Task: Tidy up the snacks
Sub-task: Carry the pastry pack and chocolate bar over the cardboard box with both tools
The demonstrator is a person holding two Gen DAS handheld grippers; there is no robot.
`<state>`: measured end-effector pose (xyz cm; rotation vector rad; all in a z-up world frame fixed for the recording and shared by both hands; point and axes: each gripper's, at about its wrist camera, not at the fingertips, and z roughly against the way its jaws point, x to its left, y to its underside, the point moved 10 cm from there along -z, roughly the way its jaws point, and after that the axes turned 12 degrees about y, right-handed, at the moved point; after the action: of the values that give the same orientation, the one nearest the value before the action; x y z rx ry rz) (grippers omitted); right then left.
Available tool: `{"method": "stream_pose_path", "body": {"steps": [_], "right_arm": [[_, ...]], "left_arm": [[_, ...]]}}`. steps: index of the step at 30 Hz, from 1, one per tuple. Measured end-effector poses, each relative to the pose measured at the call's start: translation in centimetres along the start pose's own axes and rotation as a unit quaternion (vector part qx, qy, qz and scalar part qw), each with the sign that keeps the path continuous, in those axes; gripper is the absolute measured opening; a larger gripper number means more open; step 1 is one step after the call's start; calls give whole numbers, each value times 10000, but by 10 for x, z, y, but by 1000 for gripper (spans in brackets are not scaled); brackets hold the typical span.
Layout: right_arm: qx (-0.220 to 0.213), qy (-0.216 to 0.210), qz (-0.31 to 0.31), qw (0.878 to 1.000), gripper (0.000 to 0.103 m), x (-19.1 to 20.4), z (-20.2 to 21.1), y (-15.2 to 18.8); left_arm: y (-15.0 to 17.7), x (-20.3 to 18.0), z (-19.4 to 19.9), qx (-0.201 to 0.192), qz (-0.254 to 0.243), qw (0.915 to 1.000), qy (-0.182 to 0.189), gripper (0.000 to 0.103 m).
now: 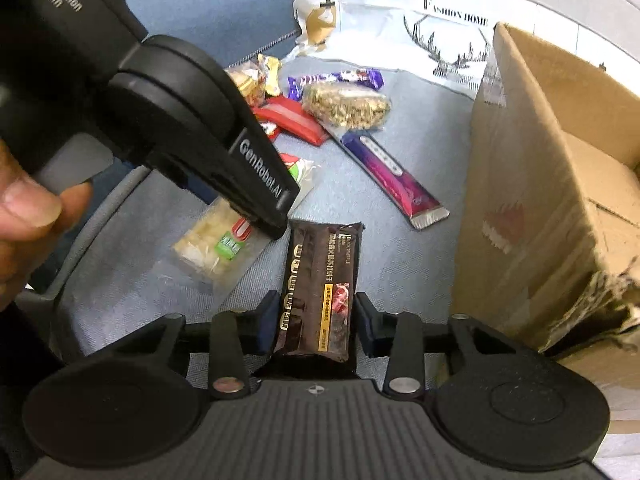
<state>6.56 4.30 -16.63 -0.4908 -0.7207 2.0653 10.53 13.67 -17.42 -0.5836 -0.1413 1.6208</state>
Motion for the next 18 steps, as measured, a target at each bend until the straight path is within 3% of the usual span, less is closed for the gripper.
{"method": "stream_pose_path", "body": {"steps": [10, 18], "right_arm": [[-478, 11, -73, 9988, 41, -4, 33, -18], [-920, -76, -176, 9956, 41, -13, 68, -34]], "left_arm": [[-17, -15, 32, -740, 11, 9963, 440, 40], [-28, -15, 57, -1320, 158, 9897, 533, 40]]}}
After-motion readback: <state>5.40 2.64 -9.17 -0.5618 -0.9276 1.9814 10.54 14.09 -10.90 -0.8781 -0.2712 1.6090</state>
